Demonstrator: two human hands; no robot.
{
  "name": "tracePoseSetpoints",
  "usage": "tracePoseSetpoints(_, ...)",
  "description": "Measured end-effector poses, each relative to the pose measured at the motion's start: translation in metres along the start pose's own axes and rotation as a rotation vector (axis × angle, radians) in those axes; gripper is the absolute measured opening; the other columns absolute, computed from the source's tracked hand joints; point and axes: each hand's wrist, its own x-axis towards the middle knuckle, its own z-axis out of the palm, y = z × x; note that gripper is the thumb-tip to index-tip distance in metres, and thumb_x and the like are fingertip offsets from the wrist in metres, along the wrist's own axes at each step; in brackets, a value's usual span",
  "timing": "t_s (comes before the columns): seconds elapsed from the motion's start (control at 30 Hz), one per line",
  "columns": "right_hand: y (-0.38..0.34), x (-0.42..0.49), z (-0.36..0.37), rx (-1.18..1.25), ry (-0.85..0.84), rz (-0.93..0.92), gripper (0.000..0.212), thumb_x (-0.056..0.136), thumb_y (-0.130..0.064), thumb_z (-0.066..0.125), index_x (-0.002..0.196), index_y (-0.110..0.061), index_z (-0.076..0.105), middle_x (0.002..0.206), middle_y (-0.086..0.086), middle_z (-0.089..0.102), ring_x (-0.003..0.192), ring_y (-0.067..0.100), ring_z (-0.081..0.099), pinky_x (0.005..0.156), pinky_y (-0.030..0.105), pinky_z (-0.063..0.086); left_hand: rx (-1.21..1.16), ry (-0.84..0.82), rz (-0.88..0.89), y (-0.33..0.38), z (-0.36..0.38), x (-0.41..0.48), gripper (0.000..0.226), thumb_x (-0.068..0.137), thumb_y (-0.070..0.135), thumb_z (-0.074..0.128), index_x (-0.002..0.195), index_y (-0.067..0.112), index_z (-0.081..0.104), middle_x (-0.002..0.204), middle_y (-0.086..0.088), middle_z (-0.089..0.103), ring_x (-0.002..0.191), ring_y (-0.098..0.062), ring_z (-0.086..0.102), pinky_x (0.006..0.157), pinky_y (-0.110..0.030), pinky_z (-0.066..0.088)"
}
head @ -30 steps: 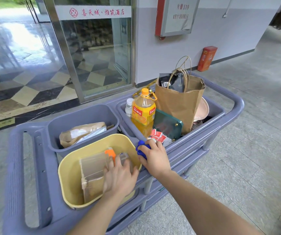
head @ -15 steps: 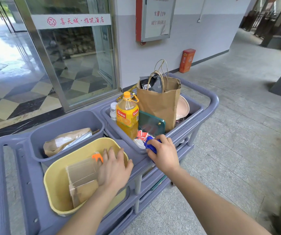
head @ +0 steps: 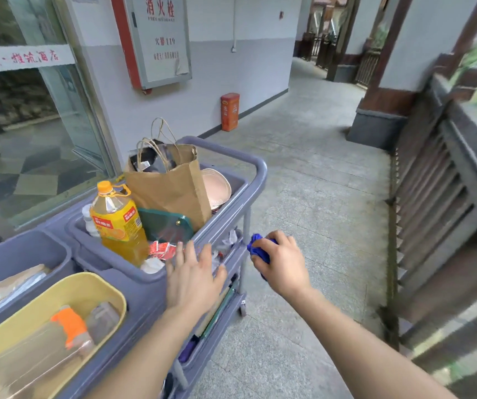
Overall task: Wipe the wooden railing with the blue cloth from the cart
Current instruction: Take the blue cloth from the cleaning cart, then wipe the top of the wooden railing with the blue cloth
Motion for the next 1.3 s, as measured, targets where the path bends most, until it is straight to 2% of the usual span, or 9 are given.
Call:
tracePoseSetpoints(0.3, 0.111, -0.040, -0.084, -0.060, 0.146, 0.204, 0.017, 0.081, -0.037, 0.063, 0.096, -0.029, 0.064, 0.102, 0.000, 0.056, 0.086, 0.028, 0.048, 0.074, 0.039, 0.048, -0.055, 0.018, 0.197, 0.140, 0.009, 0.019, 0.065, 0.094, 0.057, 0.045, 0.150, 0.025, 0.037, 0.157, -0.015, 0.034, 0.150, -0.035, 0.020, 0.119, -0.057, 0.024)
tracePoseSetpoints(0.53, 0.190, -0.086, -0.146, -0.192, 0.196, 0.319, 0.016, 0.082, -0.040, 0.059, 0.095, -0.031, 0.062, 0.102, -0.003, 0.053, 0.084, 0.024, 0.046, 0.074, 0.037, 0.047, -0.122, 0.000, 0.360, 0.250, 0.020, 0.012, 0.066, 0.095, 0.057, 0.040, 0.152, 0.023, 0.035, 0.160, -0.017, 0.029, 0.152, -0.034, 0.016, 0.120, -0.058, 0.022)
tracePoseSetpoints(0.73, 0.231, -0.129, -0.194, -0.270, 0.304, 0.449, 0.017, 0.081, -0.040, 0.060, 0.095, -0.031, 0.062, 0.100, -0.004, 0.053, 0.080, 0.023, 0.046, 0.070, 0.036, 0.047, -0.181, -0.020, 0.551, 0.332, 0.025, 0.003, 0.066, 0.095, 0.057, 0.041, 0.153, 0.025, 0.033, 0.162, -0.017, 0.027, 0.153, -0.034, 0.014, 0.122, -0.057, 0.018)
tracePoseSetpoints(0.9, 0.256, -0.167, -0.230, -0.317, 0.418, 0.610, 0.018, 0.079, -0.039, 0.061, 0.096, -0.033, 0.063, 0.101, -0.004, 0.055, 0.080, 0.025, 0.048, 0.069, 0.037, 0.048, -0.260, -0.043, 0.751, 0.401, 0.031, -0.005, 0.064, 0.096, 0.056, 0.042, 0.153, 0.028, 0.034, 0.163, -0.015, 0.027, 0.154, -0.032, 0.013, 0.123, -0.056, 0.017)
tracePoseSetpoints(1.1, 0.266, -0.211, -0.261, -0.406, 0.515, 0.779, 0.018, 0.080, -0.041, 0.059, 0.096, -0.034, 0.064, 0.103, -0.004, 0.055, 0.082, 0.023, 0.049, 0.070, 0.036, 0.048, -0.325, -0.106, 1.016, 0.475, 0.036, -0.020, 0.071, 0.088, 0.059, 0.030, 0.152, 0.026, 0.037, 0.161, -0.013, 0.031, 0.153, -0.032, 0.016, 0.123, -0.055, 0.019)
tracePoseSetpoints(1.3, 0.259, -0.252, -0.276, -0.497, 0.665, 1.028, 0.018, 0.080, -0.035, 0.064, 0.097, -0.033, 0.065, 0.104, -0.003, 0.057, 0.085, 0.024, 0.050, 0.073, 0.038, 0.048, -0.398, -0.166, 1.371, 0.537, 0.039, -0.044, 0.074, 0.085, 0.058, 0.029, 0.144, 0.019, 0.051, 0.150, -0.019, 0.047, 0.146, -0.038, 0.034, 0.117, -0.060, 0.030)
